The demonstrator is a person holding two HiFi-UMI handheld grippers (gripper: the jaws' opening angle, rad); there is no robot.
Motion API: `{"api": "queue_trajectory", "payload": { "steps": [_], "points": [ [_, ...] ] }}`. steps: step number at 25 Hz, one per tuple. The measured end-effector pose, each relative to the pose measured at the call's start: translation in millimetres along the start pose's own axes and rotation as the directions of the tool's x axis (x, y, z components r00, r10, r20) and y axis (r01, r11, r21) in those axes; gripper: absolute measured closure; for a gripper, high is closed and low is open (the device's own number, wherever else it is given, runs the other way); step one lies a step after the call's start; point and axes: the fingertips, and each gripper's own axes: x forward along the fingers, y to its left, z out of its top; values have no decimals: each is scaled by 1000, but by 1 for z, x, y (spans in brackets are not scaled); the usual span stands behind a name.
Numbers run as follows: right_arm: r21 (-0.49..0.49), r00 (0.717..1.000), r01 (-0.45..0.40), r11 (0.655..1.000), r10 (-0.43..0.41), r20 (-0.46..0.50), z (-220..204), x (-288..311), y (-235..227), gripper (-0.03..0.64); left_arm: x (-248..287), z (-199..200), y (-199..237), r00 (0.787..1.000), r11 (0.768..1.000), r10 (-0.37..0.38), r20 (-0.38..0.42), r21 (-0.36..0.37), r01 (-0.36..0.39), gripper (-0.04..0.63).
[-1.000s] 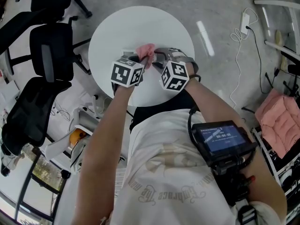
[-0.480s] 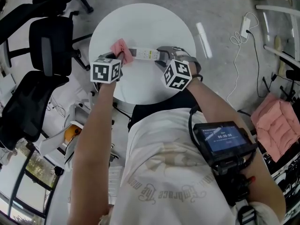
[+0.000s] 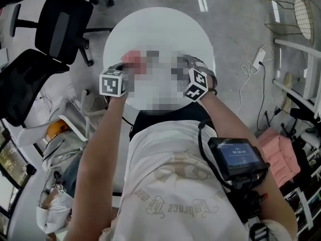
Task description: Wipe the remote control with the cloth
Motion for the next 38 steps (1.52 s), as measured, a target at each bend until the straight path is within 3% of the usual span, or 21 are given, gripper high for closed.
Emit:
{"api": "queue_trajectory", "payload": {
  "steps": [11, 17, 24, 28, 30, 34, 38],
  "points": [
    [-82, 983, -33, 996, 18, -183, 13, 18, 2, 333, -45, -52, -36, 981, 977, -23, 192, -202, 62, 576],
    [-102, 948, -19, 995, -15, -319, 14, 31, -1, 364, -59, -82, -27, 970, 958, -4, 242, -277, 73, 575],
    [-81, 928, -41, 996, 8, -372, 16, 33, 0, 367, -68, -103, -29, 963, 946, 3, 269, -314, 84, 575],
    [81, 943, -54, 995, 77, -323, 7, 28, 2, 368, -70, -104, -36, 955, 941, -25, 296, -316, 122, 575],
    [180, 958, -92, 979, 136, -251, 10, 24, 10, 368, -70, -104, -40, 946, 932, -54, 321, -323, 163, 575],
    [376, 962, -242, 894, 273, -28, 24, 9, 23, 368, -67, -96, -53, 918, 901, -123, 376, -347, 262, 575],
    [442, 911, -413, 796, 363, 198, 44, -16, 33, 368, -64, -87, -65, 885, 842, -181, 430, -397, 365, 575]
  ]
}}
